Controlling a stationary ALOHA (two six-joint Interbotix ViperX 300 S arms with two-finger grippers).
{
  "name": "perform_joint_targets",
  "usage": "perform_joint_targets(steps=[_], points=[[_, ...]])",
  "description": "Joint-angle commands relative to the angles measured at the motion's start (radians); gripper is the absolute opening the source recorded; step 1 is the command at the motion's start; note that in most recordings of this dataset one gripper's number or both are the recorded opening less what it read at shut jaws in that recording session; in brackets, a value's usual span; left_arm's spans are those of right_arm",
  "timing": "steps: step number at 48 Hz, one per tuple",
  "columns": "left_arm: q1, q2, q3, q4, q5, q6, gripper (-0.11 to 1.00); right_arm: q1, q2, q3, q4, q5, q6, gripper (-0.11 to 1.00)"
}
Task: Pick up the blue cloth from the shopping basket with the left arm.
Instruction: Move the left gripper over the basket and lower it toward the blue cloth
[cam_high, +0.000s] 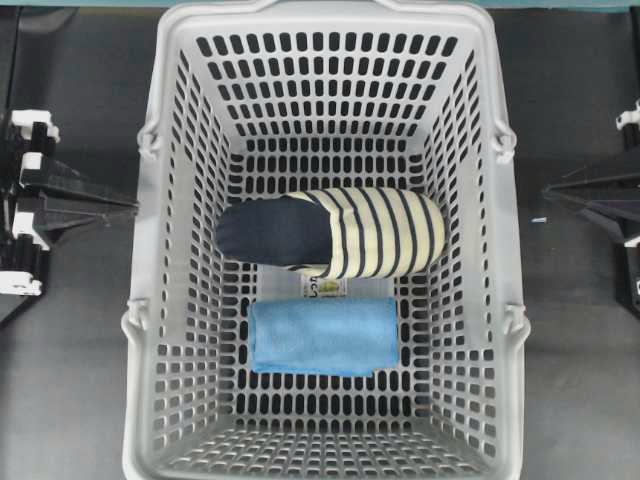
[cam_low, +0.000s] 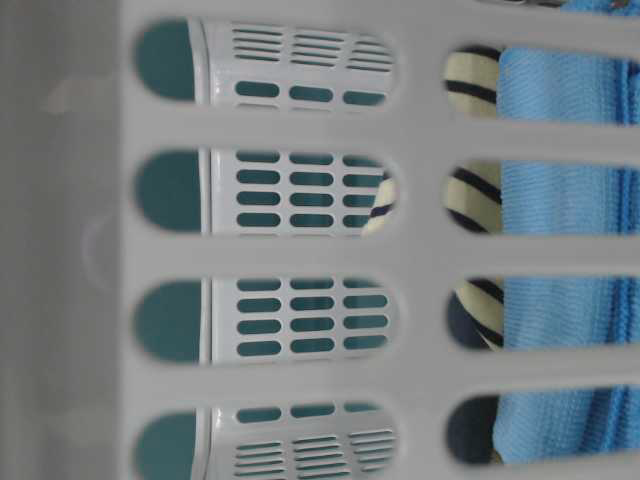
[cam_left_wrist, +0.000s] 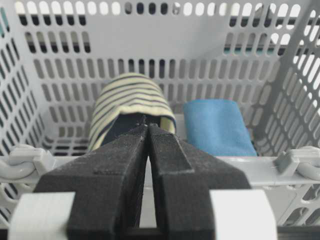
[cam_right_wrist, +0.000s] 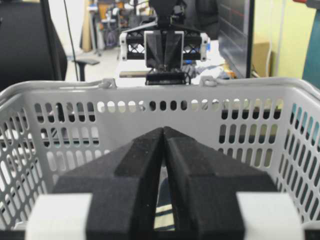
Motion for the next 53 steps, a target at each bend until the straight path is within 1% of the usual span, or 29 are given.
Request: perform_joint_targets(steps=[1, 2, 4, 7, 9, 19, 25, 27, 29, 31, 34, 36, 40, 43, 45, 49, 51, 53], points=[[0.003, 0.006, -0.06, 0.04, 0.052, -0.029, 0.06, 0.005, 0.006, -0.021, 0.002, -0.014, 0.008, 0.01], [0.002, 0.008, -0.071, 0.04, 0.074, -0.035, 0.06, 0.008, 0.003, -0.023, 0.008, -0.018, 0.008, 0.01], [0.002, 0.014, -0.098, 0.04, 0.12, -0.051, 0.04, 0.009, 0.0, -0.026, 0.012, -0.025, 0.009, 0.06], [-0.005, 0.026, -0.15, 0.04, 0.198, -0.075, 0.01, 0.009, -0.008, -0.028, 0.015, -0.026, 0.017, 0.01], [-0.009, 0.037, -0.183, 0.04, 0.241, -0.083, 0.01, 0.008, -0.012, -0.028, 0.015, -0.02, 0.023, 0.0], [-0.041, 0.123, -0.328, 0.041, 0.445, -0.08, 0.01, 0.002, -0.018, -0.04, 0.017, 0.038, 0.074, 0.0], [-0.058, 0.209, -0.42, 0.04, 0.541, -0.077, 0.01, 0.002, -0.018, -0.052, 0.017, 0.095, 0.08, 0.01], [-0.063, 0.239, -0.448, 0.041, 0.571, -0.077, 0.01, 0.002, -0.018, -0.052, 0.017, 0.121, 0.081, 0.03], [-0.067, 0.268, -0.477, 0.041, 0.598, -0.075, 0.01, 0.0, -0.018, -0.055, 0.017, 0.147, 0.083, 0.08], [-0.067, 0.299, -0.508, 0.041, 0.626, -0.075, 0.01, 0.0, -0.018, -0.058, 0.017, 0.163, 0.083, 0.15], [-0.067, 0.35, -0.561, 0.041, 0.675, -0.075, 0.01, 0.0, -0.018, -0.063, 0.017, 0.181, 0.084, 0.31], [-0.069, 0.379, -0.591, 0.041, 0.701, -0.075, 0.01, 0.0, -0.018, -0.067, 0.017, 0.192, 0.086, 0.44], [-0.067, 0.434, -0.649, 0.041, 0.755, -0.086, 0.01, 0.002, -0.018, -0.071, 0.017, 0.201, 0.086, 0.67], [-0.071, 0.477, -0.69, 0.041, 0.792, -0.089, 0.01, 0.0, -0.018, -0.071, 0.017, 0.202, 0.086, 0.79], [-0.075, 0.508, -0.715, 0.041, 0.815, -0.089, 0.01, 0.0, -0.02, -0.071, 0.017, 0.202, 0.086, 0.81], [-0.086, 0.58, -0.778, 0.041, 0.877, -0.097, 0.03, 0.0, -0.018, -0.071, 0.017, 0.202, 0.086, 0.78], [-0.092, 0.612, -0.808, 0.041, 0.908, -0.097, 0.07, 0.0, -0.02, -0.071, 0.017, 0.202, 0.086, 0.76], [-0.1, 0.647, -0.842, 0.041, 0.94, -0.095, 0.14, 0.0, -0.018, -0.071, 0.017, 0.202, 0.086, 0.75]])
